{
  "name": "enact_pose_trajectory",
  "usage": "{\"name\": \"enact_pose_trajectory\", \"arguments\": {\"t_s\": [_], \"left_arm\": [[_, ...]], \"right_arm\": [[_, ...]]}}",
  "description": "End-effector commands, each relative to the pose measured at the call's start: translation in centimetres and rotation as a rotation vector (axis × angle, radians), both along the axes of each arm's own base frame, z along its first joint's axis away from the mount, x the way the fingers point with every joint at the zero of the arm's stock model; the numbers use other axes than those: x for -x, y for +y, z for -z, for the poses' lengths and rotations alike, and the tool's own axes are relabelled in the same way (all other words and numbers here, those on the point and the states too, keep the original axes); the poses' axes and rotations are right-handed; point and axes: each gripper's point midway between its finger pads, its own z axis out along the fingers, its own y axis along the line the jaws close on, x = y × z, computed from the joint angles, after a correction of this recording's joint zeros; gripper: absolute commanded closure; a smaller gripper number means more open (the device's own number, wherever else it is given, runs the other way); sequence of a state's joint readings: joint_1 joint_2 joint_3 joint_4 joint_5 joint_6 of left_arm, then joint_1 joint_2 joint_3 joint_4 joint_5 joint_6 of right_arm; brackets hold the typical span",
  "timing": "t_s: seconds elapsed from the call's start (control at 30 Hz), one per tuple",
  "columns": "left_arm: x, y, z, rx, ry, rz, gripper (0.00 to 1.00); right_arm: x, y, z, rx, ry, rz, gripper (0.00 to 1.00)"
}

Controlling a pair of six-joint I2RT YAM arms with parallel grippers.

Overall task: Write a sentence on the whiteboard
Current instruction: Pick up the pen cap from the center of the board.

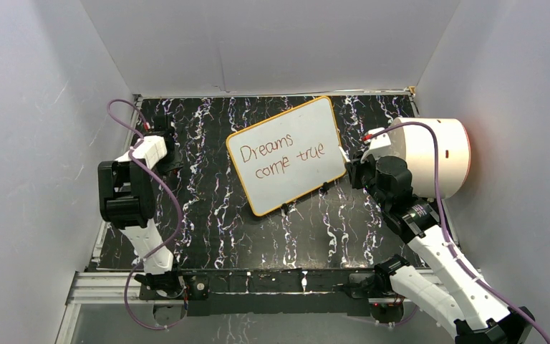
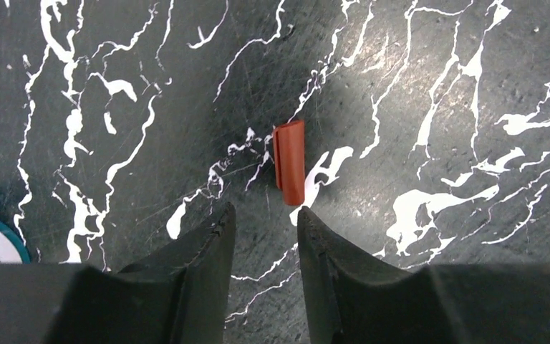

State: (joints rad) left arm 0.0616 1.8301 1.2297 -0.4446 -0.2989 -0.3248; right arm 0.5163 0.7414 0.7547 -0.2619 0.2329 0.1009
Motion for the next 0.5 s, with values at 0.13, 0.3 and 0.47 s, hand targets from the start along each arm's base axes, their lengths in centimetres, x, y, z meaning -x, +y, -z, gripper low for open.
{"name": "enact_pose_trajectory", "arguments": {"t_s": [0.13, 0.3, 0.47], "left_arm": [[-2.2, 0.3, -0.2, 0.002, -0.022, -0.004, 0.69], [-1.8, 0.5, 1.0, 0.034, -0.006, -0.014, 0.74], [-1.4, 0.6, 2.3, 0.075, 0.000, -0.031, 0.79]], "right_arm": [[-0.6, 0.1, -1.2, -0.027, -0.042, 0.008, 1.00], [-0.8, 0.1, -1.0, -0.022, -0.038, 0.012, 1.00], [-0.8, 0.1, -0.9, -0.018, -0.036, 0.011, 1.00]]}}
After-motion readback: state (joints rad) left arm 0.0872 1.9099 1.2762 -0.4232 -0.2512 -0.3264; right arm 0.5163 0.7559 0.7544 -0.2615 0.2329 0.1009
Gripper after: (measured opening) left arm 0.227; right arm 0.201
